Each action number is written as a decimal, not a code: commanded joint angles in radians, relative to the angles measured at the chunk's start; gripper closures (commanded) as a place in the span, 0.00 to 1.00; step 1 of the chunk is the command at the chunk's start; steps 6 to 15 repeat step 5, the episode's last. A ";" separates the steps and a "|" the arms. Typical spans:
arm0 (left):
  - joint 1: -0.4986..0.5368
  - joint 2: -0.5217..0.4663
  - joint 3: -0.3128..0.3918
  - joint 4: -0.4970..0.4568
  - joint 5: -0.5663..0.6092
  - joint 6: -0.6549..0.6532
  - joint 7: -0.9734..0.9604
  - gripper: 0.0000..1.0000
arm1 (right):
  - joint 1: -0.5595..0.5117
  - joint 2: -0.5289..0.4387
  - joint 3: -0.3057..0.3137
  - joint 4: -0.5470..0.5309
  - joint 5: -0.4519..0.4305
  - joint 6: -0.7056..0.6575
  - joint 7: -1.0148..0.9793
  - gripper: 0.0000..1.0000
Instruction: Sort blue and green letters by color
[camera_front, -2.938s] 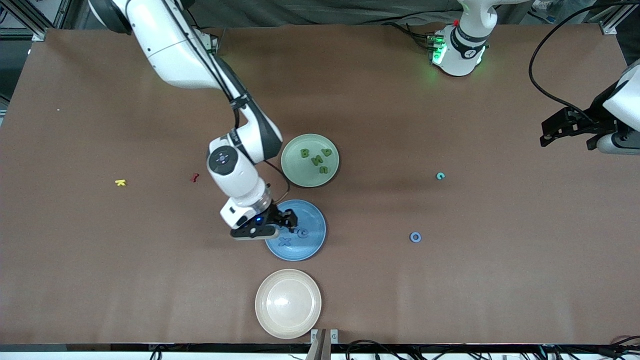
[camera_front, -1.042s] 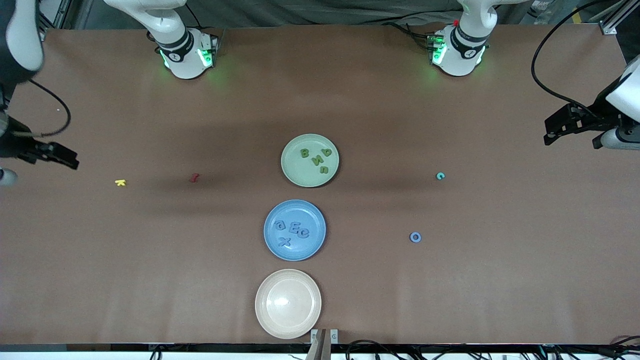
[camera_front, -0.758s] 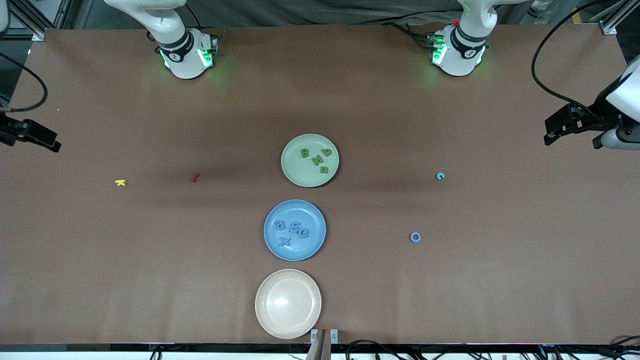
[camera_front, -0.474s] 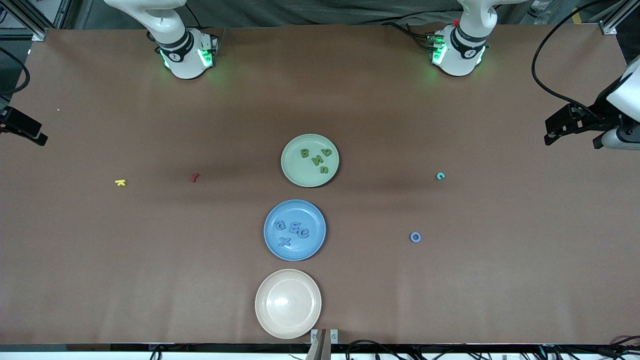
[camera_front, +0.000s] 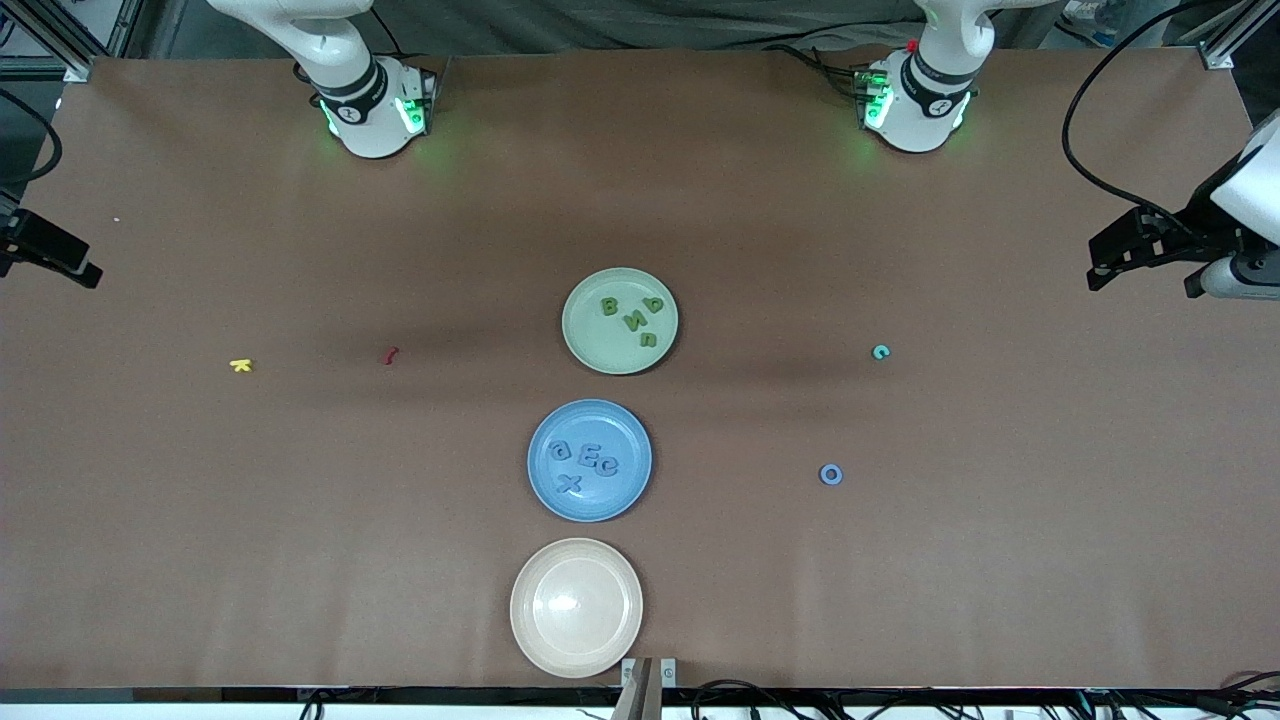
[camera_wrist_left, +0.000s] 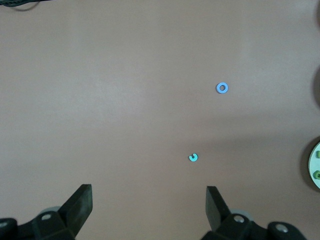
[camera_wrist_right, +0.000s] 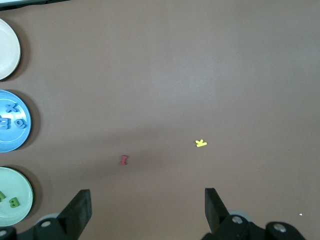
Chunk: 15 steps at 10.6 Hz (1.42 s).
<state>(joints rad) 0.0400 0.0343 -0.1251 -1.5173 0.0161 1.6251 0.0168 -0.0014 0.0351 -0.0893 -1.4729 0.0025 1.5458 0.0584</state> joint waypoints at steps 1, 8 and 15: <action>-0.003 -0.004 -0.002 0.008 0.024 -0.007 -0.006 0.00 | 0.020 -0.034 -0.009 -0.037 0.005 0.011 0.012 0.00; -0.006 -0.004 -0.004 0.008 0.027 -0.007 -0.012 0.00 | 0.028 -0.032 -0.009 -0.035 0.002 0.011 0.012 0.00; -0.006 -0.004 -0.004 0.008 0.027 -0.007 -0.012 0.00 | 0.028 -0.032 -0.009 -0.035 0.002 0.011 0.012 0.00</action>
